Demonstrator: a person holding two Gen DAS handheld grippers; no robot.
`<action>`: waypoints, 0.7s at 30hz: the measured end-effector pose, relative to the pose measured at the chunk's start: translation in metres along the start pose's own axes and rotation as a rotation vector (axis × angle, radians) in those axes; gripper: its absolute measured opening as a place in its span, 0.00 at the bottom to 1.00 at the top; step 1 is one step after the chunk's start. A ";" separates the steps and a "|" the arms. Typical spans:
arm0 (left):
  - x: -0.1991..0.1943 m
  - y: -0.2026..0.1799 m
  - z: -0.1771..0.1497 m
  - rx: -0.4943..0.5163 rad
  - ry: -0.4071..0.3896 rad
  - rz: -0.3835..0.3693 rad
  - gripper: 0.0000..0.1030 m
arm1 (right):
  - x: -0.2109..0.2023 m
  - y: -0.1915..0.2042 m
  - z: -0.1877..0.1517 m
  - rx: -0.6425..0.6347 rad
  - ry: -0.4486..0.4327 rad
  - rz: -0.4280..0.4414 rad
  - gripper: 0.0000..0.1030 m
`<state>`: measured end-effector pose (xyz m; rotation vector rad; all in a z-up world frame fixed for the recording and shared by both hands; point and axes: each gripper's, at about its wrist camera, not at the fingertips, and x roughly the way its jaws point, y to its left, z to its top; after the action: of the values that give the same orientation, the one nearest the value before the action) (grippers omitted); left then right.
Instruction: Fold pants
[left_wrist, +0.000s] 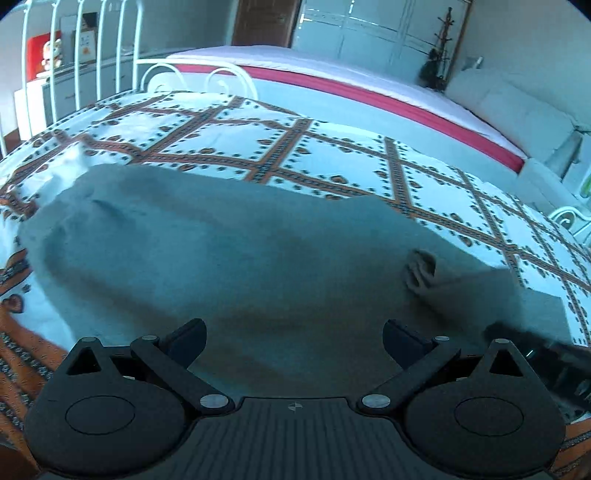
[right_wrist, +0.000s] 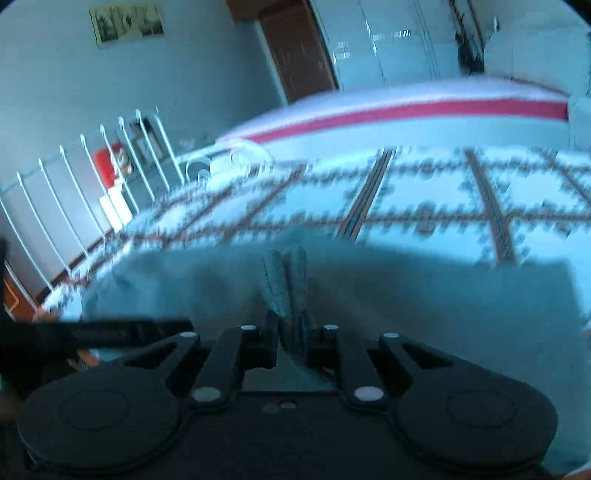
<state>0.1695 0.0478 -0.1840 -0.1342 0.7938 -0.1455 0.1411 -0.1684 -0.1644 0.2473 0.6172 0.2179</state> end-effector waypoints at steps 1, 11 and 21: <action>0.001 0.004 0.000 -0.005 0.001 0.004 0.98 | 0.004 0.004 -0.007 -0.004 0.018 -0.001 0.06; 0.004 0.008 -0.001 -0.027 0.008 0.004 0.98 | -0.010 0.003 -0.001 0.021 0.126 0.146 0.51; 0.004 0.005 -0.005 -0.003 0.017 0.006 0.98 | 0.026 -0.004 -0.009 -0.126 0.165 -0.081 0.30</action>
<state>0.1691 0.0514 -0.1915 -0.1338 0.8113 -0.1399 0.1565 -0.1638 -0.1869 0.0824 0.7723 0.1992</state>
